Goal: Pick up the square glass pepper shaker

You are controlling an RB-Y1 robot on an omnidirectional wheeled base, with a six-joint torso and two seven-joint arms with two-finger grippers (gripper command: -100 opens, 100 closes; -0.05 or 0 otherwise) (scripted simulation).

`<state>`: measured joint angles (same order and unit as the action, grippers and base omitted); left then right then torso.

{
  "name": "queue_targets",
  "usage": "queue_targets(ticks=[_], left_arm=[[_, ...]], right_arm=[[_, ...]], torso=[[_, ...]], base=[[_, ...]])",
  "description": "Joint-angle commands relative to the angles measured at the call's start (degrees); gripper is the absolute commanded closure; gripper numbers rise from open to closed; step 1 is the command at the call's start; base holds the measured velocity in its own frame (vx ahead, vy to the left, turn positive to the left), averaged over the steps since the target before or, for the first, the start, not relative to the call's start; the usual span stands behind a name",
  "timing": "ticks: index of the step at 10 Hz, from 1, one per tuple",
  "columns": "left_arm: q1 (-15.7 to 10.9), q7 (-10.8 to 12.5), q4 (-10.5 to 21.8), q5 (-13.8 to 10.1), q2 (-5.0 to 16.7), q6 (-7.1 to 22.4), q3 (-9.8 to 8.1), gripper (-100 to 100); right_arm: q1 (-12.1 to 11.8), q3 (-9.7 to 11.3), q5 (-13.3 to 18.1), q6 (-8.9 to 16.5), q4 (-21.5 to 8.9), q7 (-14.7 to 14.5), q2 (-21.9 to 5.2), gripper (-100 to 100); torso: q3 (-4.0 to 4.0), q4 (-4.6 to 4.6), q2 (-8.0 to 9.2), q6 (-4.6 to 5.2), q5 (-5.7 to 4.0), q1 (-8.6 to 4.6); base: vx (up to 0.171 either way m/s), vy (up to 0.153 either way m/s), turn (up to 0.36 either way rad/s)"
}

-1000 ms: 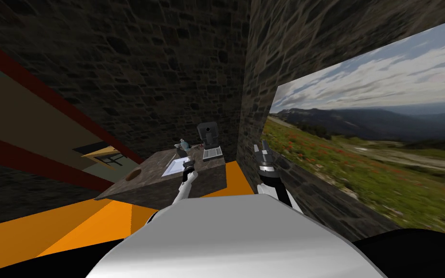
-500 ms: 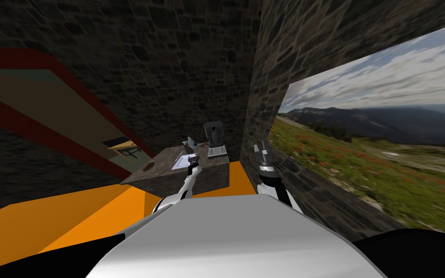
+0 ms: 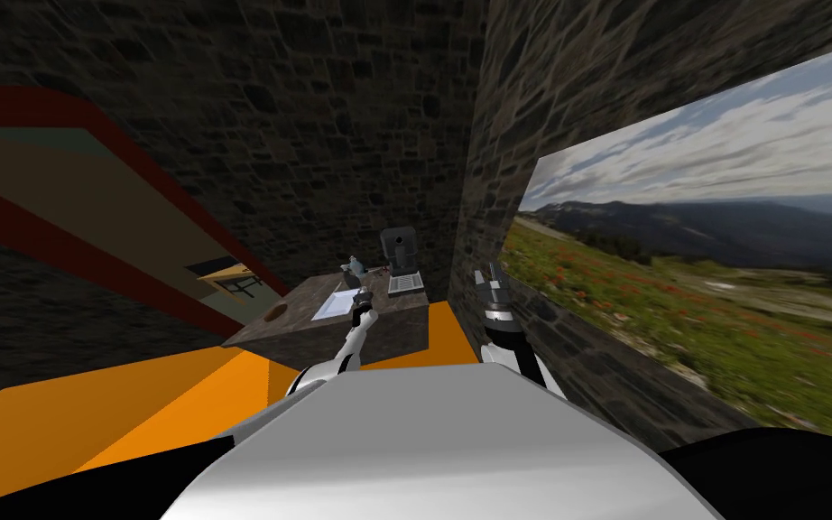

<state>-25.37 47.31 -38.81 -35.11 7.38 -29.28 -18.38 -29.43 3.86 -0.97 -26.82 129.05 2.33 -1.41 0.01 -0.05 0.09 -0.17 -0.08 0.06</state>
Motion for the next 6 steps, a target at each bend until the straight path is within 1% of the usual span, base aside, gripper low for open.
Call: queue_targets(ticks=[1,2,3,4,5,6], left_arm=[[0.0,0.0,0.0,0.0,0.0,0.0,0.0,100],[0.0,0.0,0.0,0.0,0.0,0.0,0.01,100],[0.0,0.0,0.0,0.0,0.0,0.0,0.01,0],[2.9,2.1,-2.9,1.5,-0.2,1.0,-1.95,100],[4.9,3.5,-5.3,3.1,-0.5,2.3,-3.85,100],[5.9,4.2,-5.3,3.1,-0.5,2.3,-3.85,100]], right_arm=[[0.0,0.0,0.0,0.0,0.0,0.0,0.0,0],[0.0,0.0,0.0,0.0,0.0,0.0,0.0,0],[0.0,0.0,0.0,0.0,0.0,0.0,0.0,0],[0.0,0.0,0.0,0.0,0.0,0.0,0.0,0],[0.0,0.0,0.0,0.0,0.0,0.0,0.0,0],[0.0,0.0,0.0,0.0,0.0,0.0,0.0,0]], torso=[[0.0,0.0,0.0,0.0,0.0,0.0],[0.01,0.01,0.01,-0.01,0.0,0.01],[0.02,0.01,0.02,-0.01,0.01,0.01],[0.02,0.02,0.02,-0.01,0.01,0.02],[-0.04,-0.07,-0.03,0.07,0.07,-0.1],[-0.23,-0.22,-0.25,0.31,0.2,-0.23]], base=[[0.0,0.0,0.0],[0.0,0.0,0.0],[0.0,0.0,0.0],[0.03,-0.029,-0.184],[0.045,-0.062,-0.293],[0.04,-0.048,-0.14]])
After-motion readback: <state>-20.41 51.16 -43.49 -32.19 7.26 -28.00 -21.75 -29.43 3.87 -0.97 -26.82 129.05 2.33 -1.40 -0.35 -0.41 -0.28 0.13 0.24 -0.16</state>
